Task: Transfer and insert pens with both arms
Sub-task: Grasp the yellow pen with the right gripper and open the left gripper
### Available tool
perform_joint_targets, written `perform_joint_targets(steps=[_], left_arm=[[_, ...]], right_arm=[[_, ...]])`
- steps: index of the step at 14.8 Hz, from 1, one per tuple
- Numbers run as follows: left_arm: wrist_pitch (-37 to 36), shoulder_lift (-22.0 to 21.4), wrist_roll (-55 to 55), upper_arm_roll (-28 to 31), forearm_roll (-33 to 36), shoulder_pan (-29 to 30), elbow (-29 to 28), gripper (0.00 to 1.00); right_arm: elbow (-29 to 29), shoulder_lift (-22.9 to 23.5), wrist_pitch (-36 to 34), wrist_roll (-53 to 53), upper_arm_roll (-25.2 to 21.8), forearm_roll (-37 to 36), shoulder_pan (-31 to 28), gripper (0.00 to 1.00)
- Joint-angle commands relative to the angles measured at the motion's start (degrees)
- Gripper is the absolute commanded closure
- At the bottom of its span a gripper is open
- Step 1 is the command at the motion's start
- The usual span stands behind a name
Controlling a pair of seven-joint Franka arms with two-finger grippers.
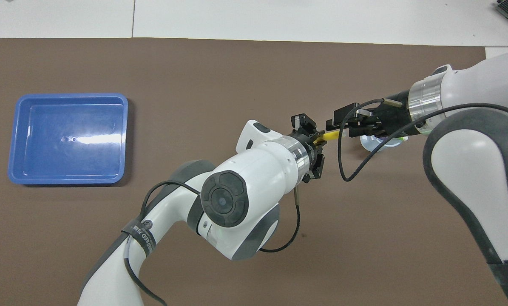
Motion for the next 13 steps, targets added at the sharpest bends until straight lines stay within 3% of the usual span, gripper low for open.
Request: perform_joint_targets(steps=[1,7,13], left_arm=[[3.71,-0.48,-0.63,1.07,-1.2,-1.72,-1.43,1.0],[6.18,-0.04,-1.33,1.07,-1.2,-2.24,-1.08,1.0],[7.41,-0.04,-1.33,1.07,-1.2,-2.24,-1.17,1.0]], right_arm=[[0.06,0.06,0.3,0.94,0.06,1.32,-0.09,0.46],[-0.03,-0.38,-3.3,-0.11,-0.03,0.88,-1.58,0.46],[0.41,-0.56,-4.09,-0.29,-0.2,0.79,-1.85,0.53]])
